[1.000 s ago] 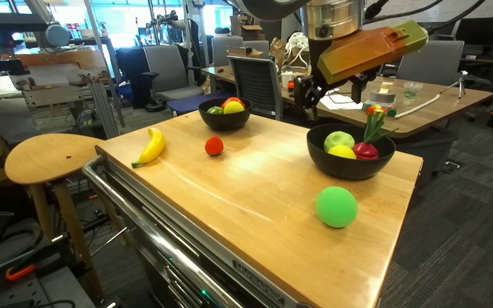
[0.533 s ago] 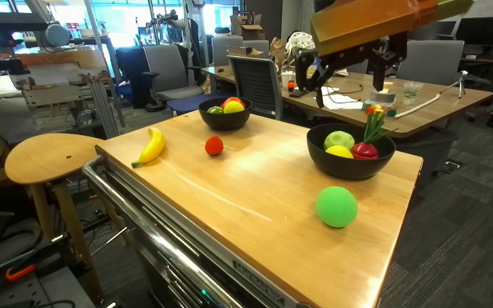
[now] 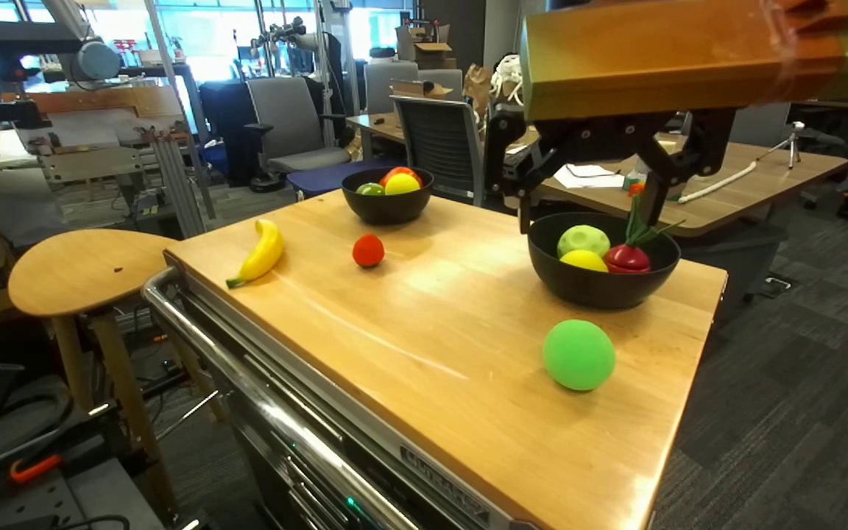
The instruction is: Pick up all the fruits from the table and put 5 fruits in the bowl to the right and 4 fruits into the bowl to the left
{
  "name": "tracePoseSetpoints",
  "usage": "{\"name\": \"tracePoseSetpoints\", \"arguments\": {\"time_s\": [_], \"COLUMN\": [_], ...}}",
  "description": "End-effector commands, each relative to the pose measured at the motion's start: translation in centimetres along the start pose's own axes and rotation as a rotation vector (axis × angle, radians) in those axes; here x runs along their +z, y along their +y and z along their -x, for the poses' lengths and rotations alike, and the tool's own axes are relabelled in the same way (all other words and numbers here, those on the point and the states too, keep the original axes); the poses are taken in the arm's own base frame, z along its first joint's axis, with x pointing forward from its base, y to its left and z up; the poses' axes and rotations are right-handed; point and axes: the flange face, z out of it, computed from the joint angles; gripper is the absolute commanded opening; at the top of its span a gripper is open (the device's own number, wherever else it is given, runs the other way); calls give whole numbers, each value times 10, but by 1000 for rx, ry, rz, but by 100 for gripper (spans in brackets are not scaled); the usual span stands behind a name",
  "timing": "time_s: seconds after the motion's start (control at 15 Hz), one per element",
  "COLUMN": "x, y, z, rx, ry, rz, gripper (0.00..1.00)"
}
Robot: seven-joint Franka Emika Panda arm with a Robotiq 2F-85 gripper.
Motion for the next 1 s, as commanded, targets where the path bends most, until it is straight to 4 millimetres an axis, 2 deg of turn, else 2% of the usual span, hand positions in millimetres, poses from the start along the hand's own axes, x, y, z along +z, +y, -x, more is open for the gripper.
{"name": "tracePoseSetpoints", "arguments": {"time_s": [0.0,0.27,0.93], "x": [2,24,86], "y": [-1,-6,-16], "z": [-2,3,35], "rx": [-110,-137,-84], "ry": [-2,-48,-205], "rz": [157,229,139], "gripper": [100,100,100]}}
